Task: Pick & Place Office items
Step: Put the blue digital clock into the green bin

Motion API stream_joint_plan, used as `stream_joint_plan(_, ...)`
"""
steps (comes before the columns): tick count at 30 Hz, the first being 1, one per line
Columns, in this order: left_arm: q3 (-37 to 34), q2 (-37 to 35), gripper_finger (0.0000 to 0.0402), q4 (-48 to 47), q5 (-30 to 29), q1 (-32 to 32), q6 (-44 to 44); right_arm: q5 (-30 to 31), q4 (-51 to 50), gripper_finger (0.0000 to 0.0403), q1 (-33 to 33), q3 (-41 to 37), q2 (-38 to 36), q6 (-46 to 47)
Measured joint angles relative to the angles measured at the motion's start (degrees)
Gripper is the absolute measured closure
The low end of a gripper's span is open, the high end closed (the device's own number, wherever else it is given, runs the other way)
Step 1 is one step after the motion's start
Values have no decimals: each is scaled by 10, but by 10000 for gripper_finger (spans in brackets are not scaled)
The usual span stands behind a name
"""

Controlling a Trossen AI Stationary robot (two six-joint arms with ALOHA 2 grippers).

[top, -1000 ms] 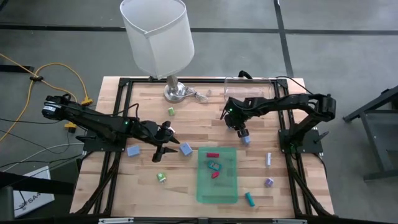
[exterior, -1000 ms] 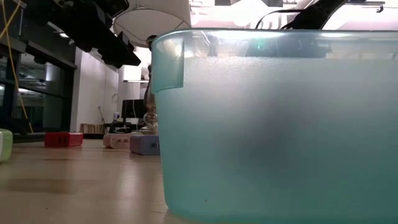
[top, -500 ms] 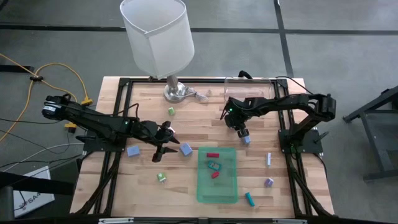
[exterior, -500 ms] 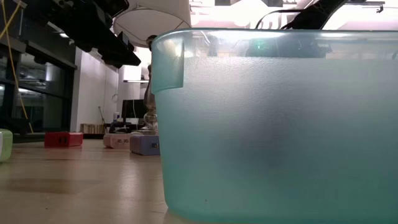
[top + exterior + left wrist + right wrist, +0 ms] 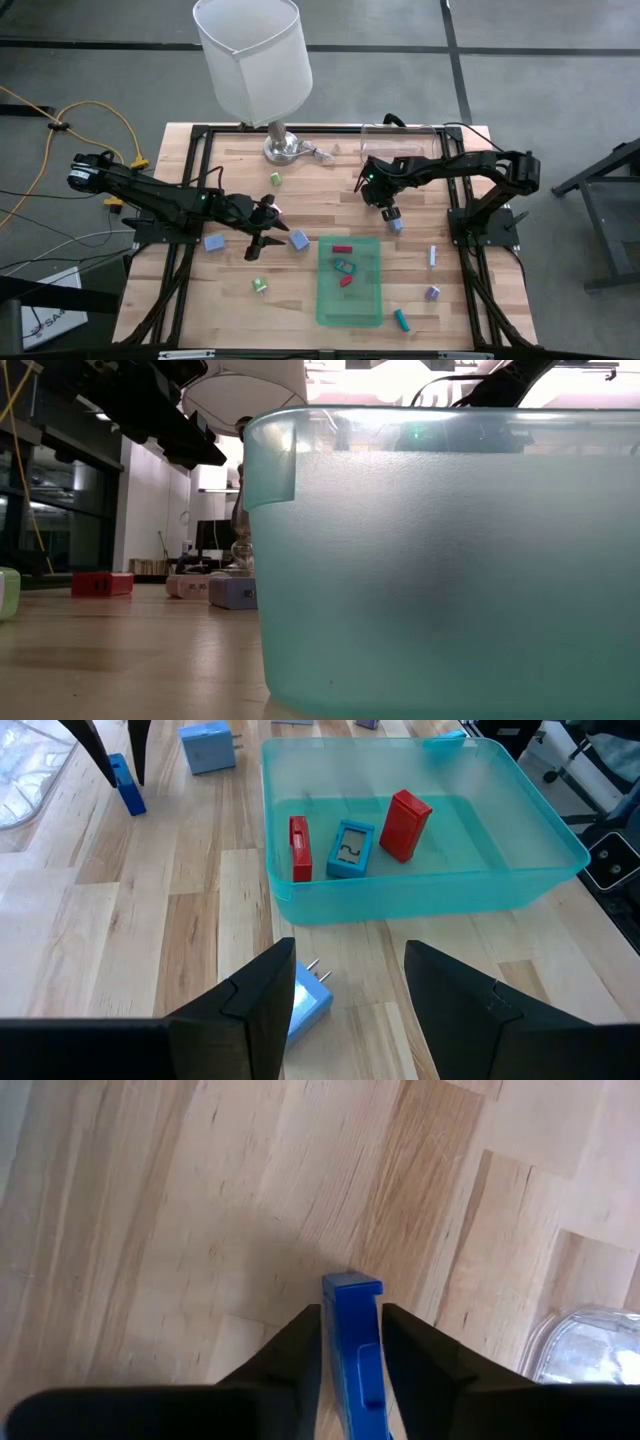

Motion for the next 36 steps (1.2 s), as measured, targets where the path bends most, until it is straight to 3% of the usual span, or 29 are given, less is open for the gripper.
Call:
stream_joint_plan(9,0,0,218,0,0,0,0,0,0,359,0,0,0,0)
stream_joint_plan(19,0,0,218,0,0,0,0,20,-9,361,0,8,0,1)
stream_joint_plan(29,0,0,218,0,0,0,0,47,-121,361,47,143,0,1)
stream_joint_plan(36,0,0,218,0,0,0,0,45,-171,360,136,243,0,86)
